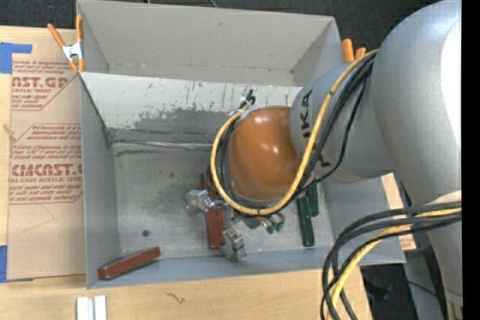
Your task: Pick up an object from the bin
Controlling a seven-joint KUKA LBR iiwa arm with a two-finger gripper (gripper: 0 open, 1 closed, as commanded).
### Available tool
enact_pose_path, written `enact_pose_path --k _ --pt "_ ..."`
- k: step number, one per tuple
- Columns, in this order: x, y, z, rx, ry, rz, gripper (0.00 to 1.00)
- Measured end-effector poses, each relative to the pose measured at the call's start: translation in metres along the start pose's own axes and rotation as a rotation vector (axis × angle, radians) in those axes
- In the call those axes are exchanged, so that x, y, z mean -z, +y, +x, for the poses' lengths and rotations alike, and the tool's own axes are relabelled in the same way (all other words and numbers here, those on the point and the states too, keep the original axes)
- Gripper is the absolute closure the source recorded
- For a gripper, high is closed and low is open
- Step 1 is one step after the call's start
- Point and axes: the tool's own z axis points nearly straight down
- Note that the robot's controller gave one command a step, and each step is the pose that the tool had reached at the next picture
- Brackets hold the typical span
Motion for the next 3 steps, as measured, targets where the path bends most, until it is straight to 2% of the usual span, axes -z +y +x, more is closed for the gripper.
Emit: enact_pose_path --k 1,2,3 --pt "0.031 -0.017 -0.010 0.248 0.003 0.000 0.00" --pt "0.039 -0.008 -0.028 0.353 0.002 -0.002 0.00" --pt "-0.001 -0.001 -0.029 0.689 0.006 -0.005 0.00"
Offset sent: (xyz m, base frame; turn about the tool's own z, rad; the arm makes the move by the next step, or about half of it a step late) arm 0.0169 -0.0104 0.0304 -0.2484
